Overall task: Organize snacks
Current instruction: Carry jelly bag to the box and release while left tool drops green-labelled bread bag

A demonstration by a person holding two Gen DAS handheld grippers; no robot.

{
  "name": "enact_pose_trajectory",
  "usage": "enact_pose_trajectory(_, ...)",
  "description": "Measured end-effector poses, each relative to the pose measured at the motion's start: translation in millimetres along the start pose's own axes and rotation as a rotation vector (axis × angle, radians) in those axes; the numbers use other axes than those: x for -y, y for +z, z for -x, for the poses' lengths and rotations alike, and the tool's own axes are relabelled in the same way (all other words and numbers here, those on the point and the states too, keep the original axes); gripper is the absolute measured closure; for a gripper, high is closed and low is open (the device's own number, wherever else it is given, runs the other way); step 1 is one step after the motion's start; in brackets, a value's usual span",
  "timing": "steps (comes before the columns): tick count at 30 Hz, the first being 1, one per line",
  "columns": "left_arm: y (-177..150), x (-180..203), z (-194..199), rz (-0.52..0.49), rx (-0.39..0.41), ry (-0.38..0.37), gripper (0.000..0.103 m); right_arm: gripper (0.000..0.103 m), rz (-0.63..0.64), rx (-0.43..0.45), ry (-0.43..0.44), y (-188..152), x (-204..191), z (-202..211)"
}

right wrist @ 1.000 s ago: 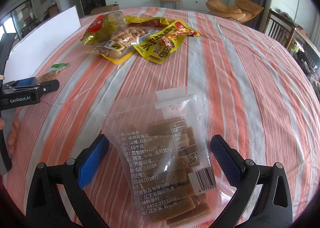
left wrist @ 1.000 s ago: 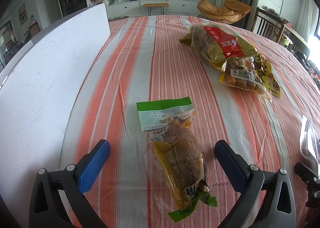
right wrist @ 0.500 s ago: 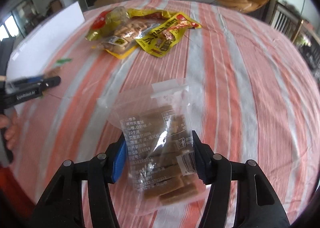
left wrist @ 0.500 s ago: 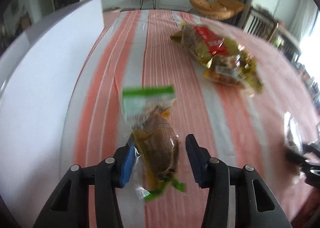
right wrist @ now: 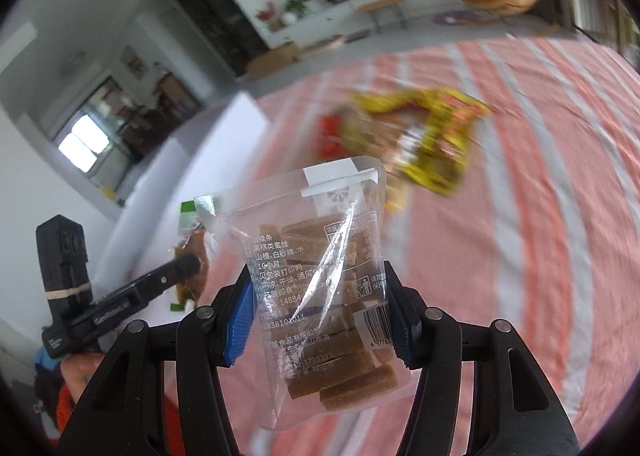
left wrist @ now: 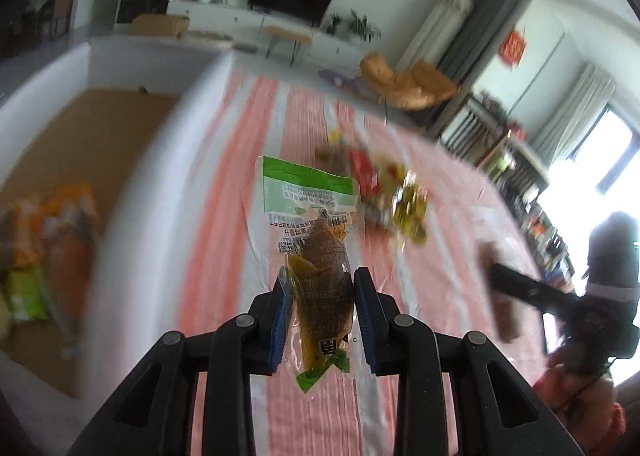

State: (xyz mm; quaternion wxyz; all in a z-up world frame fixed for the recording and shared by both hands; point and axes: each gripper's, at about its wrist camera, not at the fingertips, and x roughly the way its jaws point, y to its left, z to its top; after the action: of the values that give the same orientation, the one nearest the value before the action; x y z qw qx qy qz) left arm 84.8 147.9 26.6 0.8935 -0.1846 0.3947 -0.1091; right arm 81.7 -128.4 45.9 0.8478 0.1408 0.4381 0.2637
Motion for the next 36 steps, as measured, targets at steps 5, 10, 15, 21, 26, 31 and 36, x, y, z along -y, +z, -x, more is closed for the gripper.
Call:
enact_pose_trajectory(5, 32, -53, 67, 0.03, 0.123, 0.149, 0.073, 0.043, 0.095, -0.015, 0.167, 39, -87, -27)
enact_pose_trajectory(10, 30, -137, 86, 0.134, 0.099, 0.409, 0.067, 0.042, 0.171, -0.071, 0.342, 60, -190, -85)
enact_pose_trajectory(15, 4, -187, 95, 0.273, 0.096, 0.55, 0.005, 0.02, 0.156, -0.174, 0.375, 51, -225, -151)
enact_pose_trajectory(21, -8, -154, 101, 0.241, 0.154, 0.495, 0.004, 0.01, 0.215, -0.024, 0.198, 36, -152, -118)
enact_pose_trajectory(26, -1, -65, 77, 0.08, 0.167, 0.287, 0.004, 0.01, 0.314, -0.005, -0.207, 1, -31, -95)
enact_pose_trajectory(31, -12, 33, 19, -0.1, 0.068, 0.105, 0.0, 0.01, 0.257, -0.014, -0.44, -20, 78, -63)
enact_pose_trajectory(36, -36, 90, -76, -0.237, -0.101, 0.088, 0.0, 0.01, 0.117, 0.01, -0.525, -22, 150, -34)
